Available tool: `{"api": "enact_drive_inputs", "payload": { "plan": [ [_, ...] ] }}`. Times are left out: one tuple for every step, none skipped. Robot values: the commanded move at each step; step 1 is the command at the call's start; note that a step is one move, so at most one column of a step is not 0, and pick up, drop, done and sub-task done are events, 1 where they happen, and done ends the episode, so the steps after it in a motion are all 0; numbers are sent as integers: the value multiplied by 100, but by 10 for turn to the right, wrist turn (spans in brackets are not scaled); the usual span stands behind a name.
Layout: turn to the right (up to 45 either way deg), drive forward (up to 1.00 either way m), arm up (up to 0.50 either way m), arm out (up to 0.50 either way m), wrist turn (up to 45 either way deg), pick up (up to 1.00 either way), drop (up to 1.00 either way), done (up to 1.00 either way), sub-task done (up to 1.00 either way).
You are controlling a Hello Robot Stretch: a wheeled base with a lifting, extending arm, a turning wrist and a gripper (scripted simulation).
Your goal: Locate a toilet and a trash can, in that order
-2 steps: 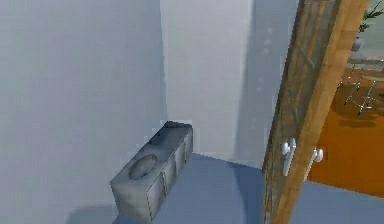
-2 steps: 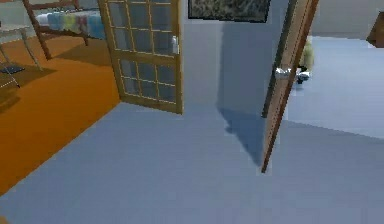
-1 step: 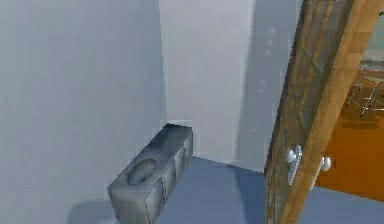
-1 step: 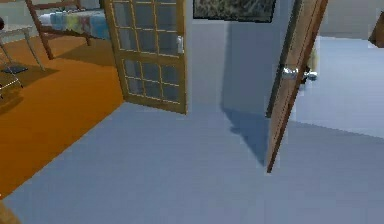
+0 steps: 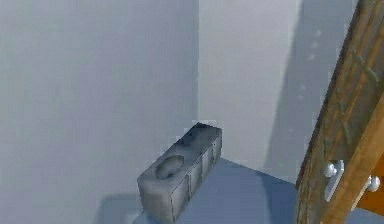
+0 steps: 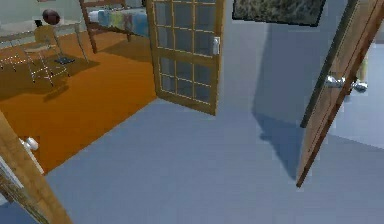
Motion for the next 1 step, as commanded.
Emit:
{"api": "enact_drive_inputs", "payload": {
  "plan": [
    [0,0,0,0,0,0,0,100,0]
  ]
}}
